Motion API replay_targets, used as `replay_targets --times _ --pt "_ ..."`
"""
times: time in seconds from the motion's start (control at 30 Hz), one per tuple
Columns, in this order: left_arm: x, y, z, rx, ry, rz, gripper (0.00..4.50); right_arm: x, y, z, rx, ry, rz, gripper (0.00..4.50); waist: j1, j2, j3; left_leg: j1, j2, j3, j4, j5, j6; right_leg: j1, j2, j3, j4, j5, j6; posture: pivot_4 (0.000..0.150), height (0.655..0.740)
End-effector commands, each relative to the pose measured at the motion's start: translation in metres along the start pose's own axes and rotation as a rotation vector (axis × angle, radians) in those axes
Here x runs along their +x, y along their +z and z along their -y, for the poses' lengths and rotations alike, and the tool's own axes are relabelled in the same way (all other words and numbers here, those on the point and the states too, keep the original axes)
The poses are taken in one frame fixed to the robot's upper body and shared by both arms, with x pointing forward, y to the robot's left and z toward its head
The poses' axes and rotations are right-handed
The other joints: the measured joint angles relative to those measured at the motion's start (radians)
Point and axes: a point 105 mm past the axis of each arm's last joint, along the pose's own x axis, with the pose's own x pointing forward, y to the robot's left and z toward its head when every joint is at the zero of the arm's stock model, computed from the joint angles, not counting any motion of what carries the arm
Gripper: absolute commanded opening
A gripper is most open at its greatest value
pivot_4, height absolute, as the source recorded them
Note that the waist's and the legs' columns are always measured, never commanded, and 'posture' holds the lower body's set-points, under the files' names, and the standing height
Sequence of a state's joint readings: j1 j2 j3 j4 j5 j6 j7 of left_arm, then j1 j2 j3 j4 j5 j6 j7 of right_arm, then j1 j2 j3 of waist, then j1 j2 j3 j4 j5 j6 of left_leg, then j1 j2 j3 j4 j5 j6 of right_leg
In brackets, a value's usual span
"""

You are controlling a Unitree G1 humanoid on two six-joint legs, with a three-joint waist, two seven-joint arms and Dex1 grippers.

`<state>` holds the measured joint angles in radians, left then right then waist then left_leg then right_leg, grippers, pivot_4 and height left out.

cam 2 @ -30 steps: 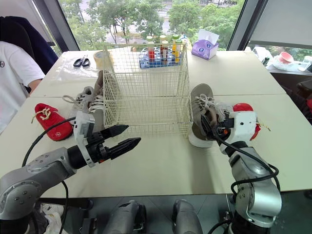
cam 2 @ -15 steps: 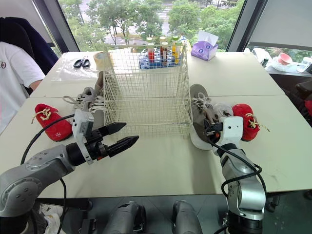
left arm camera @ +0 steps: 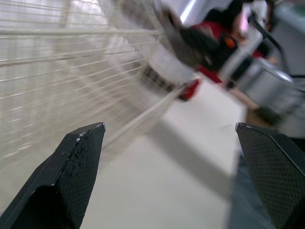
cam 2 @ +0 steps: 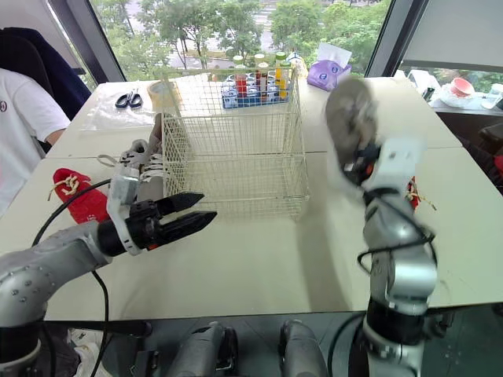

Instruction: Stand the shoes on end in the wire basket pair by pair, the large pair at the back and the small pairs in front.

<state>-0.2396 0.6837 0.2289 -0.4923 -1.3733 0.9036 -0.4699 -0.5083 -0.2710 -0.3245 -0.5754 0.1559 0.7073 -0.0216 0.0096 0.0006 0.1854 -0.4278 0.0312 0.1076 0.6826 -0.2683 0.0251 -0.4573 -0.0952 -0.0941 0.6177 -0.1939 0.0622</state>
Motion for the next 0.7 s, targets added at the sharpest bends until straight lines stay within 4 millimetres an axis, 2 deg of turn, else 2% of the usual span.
replay_targets --times 0.03,0.07,0.13,0.23,0.27,0.3,0.4,0.5,0.7 --pt "-0.006 0.033 0.006 -0.036 -0.071 0.067 4.50 0.000 0.065 -0.001 -0.037 -0.009 0.248 0.18 0.001 -0.001 -0.001 0.001 0.000 -0.001 0.000 0.001 -0.001 0.000 0.001 -0.001 0.001 0.000 0.001 0.150 0.7400" --pt "-0.007 0.040 0.006 -0.041 -0.075 0.075 4.50 0.002 0.073 -0.002 -0.039 -0.005 0.274 0.18 0.000 -0.001 -0.001 0.001 0.000 -0.001 0.000 0.001 -0.002 0.001 0.002 -0.001 0.001 0.000 0.001 0.150 0.7400" --pt "-0.010 0.066 0.000 -0.038 -0.068 0.132 4.50 0.009 0.095 -0.005 -0.034 0.060 0.345 0.18 -0.001 -0.001 -0.001 0.001 0.000 -0.001 0.000 0.001 -0.002 0.001 0.002 -0.001 0.001 0.000 0.001 0.150 0.7400" --pt "-0.022 0.130 -0.014 -0.003 -0.047 0.289 4.50 0.018 0.137 -0.017 -0.091 0.326 0.456 0.18 0.000 -0.002 0.002 0.001 -0.001 -0.001 0.000 0.001 -0.002 0.002 0.002 -0.001 0.000 0.000 0.001 0.150 0.7400" --pt "-0.027 0.150 -0.020 0.007 -0.035 0.337 4.50 0.018 0.146 -0.021 -0.127 0.423 0.475 0.18 0.001 -0.003 0.003 0.000 -0.001 -0.001 0.001 0.001 -0.002 0.002 0.003 -0.001 0.000 0.000 0.001 0.150 0.7400" --pt "-0.031 0.162 -0.024 0.010 -0.028 0.361 4.50 0.016 0.150 -0.023 -0.151 0.482 0.483 0.18 -0.001 -0.003 0.003 0.000 -0.001 -0.001 0.001 0.001 -0.002 0.002 0.003 -0.001 -0.001 0.000 0.001 0.150 0.7400" --pt "-0.037 0.187 -0.030 0.036 -0.025 0.387 4.50 0.009 0.159 -0.031 -0.175 0.648 0.498 0.18 -0.003 -0.004 0.002 0.002 0.000 -0.001 -0.001 0.000 0.000 0.005 0.005 -0.001 -0.003 -0.001 0.002 0.150 0.7400" --pt "-0.033 0.211 -0.026 0.089 -0.076 0.374 4.50 -0.002 0.156 -0.049 -0.252 0.850 0.478 0.18 -0.004 -0.006 0.004 0.002 -0.001 0.001 -0.001 0.002 -0.003 0.005 0.005 -0.001 -0.004 -0.001 0.002 0.150 0.7400" --pt "-0.025 0.238 -0.026 0.159 -0.115 0.301 4.50 -0.015 0.152 -0.068 -0.384 1.053 0.513 0.18 -0.003 -0.010 0.006 0.001 -0.001 0.003 0.000 0.002 -0.003 0.005 0.004 -0.001 -0.005 -0.001 0.003 0.150 0.7400"
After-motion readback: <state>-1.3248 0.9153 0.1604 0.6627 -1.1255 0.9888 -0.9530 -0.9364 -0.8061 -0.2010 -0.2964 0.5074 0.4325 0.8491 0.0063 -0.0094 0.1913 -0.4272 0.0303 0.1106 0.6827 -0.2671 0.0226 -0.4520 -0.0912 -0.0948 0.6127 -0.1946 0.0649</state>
